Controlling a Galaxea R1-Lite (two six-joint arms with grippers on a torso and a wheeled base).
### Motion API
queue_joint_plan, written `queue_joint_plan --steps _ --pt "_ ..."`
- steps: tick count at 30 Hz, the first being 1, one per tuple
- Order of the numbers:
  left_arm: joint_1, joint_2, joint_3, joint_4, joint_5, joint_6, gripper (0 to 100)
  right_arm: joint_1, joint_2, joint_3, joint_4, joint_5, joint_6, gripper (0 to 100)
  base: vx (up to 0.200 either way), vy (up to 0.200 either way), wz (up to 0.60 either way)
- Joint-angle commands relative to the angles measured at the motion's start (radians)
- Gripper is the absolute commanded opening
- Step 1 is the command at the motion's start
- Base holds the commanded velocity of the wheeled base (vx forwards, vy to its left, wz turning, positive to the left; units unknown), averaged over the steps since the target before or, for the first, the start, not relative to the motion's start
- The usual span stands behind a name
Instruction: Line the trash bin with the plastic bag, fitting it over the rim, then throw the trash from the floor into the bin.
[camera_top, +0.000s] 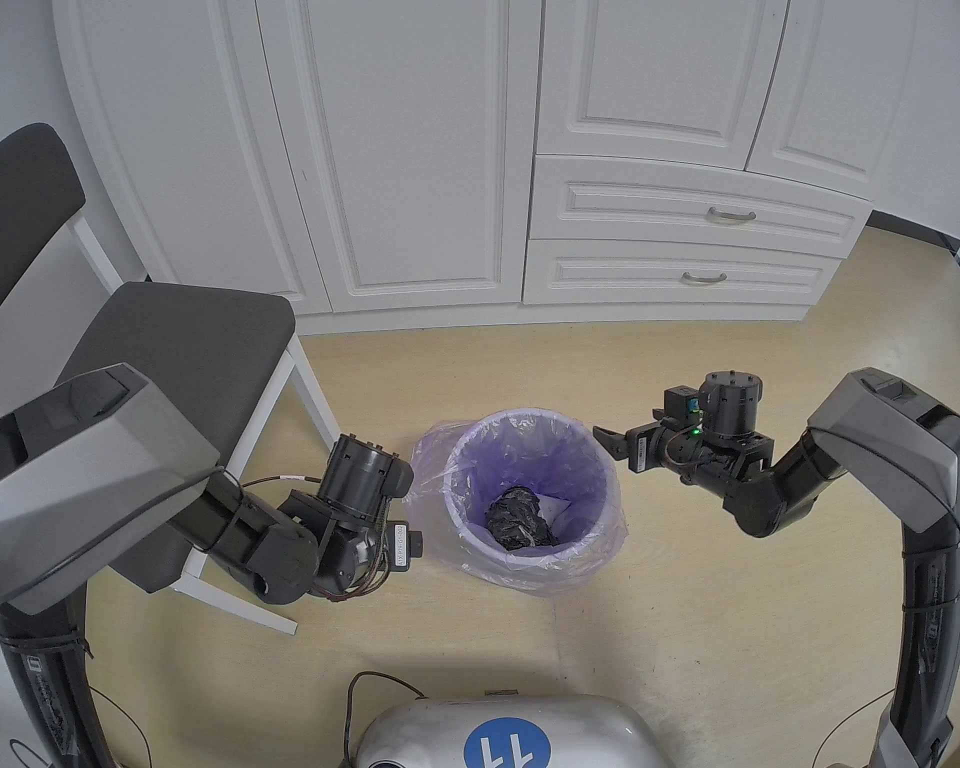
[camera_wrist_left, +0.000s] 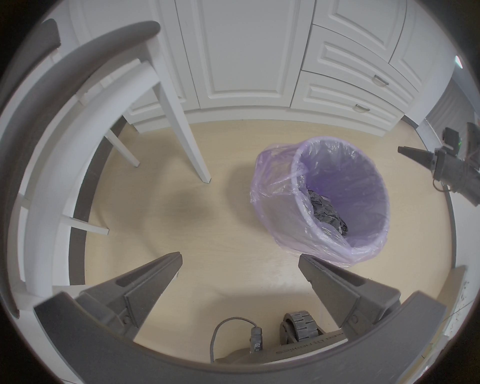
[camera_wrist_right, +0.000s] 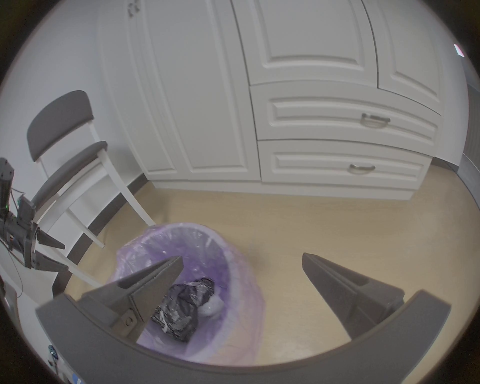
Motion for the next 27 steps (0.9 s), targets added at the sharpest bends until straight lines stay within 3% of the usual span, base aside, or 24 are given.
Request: queue_joint_plan --steps 1,14,27 --pt "0.033 0.153 -0.136 0.044 -0.059 0.017 100 -0.075 -0.032 -0.063 0.059 0.005 0.003 100 0.0 0.0 0.0" --pt "0.107 0.329 -0.489 0.113 -0.059 0.017 100 -0.124 -0.01 -0.099 0.05 0.006 0.005 100 0.0 0.0 0.0" --pt "0.148 0.444 -0.638 0.122 -0.066 0.017 100 -0.134 0.028 -0.128 0.049 0.008 0.005 100 0.0 0.0 0.0"
